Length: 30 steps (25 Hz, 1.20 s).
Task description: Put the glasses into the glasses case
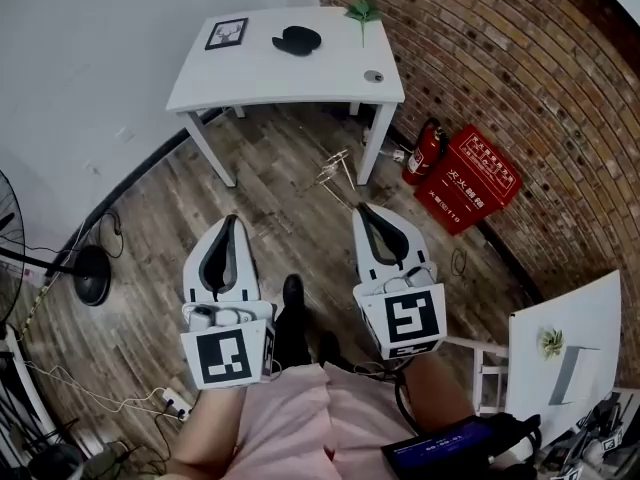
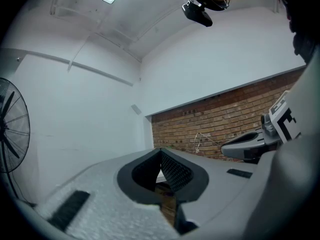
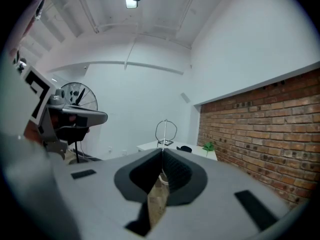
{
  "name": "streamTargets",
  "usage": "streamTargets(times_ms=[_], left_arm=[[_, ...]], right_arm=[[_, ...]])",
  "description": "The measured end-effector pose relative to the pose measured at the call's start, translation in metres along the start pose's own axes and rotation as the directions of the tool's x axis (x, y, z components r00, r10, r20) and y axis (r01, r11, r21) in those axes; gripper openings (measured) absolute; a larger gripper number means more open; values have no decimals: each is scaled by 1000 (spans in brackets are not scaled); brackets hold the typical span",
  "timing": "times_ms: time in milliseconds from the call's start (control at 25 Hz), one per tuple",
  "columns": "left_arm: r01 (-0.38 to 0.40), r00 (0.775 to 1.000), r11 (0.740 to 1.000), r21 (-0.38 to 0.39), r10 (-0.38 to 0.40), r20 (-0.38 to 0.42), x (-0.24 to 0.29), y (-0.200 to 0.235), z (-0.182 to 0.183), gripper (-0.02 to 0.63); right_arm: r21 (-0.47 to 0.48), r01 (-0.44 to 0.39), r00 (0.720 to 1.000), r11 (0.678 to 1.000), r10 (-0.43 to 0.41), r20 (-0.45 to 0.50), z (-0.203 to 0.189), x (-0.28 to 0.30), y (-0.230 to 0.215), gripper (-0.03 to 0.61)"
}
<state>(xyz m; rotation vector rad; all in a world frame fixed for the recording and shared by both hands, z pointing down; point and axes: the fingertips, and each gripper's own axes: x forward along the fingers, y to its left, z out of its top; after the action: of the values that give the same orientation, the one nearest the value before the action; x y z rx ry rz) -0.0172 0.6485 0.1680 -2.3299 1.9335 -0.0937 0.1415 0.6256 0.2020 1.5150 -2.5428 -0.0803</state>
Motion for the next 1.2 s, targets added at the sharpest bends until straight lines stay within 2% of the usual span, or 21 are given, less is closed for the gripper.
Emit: streamTargets(times_ms=[640, 1200], left_arm=[[69, 997, 998, -12, -69, -20, 135, 26, -15, 0], [134, 988, 991, 24, -136, 69, 243, 87, 8, 0]], right_arm=[[5, 40, 999, 999, -40, -8, 8, 110, -51, 14], [-22, 150, 988, 989, -148, 52, 51, 210, -81, 13]])
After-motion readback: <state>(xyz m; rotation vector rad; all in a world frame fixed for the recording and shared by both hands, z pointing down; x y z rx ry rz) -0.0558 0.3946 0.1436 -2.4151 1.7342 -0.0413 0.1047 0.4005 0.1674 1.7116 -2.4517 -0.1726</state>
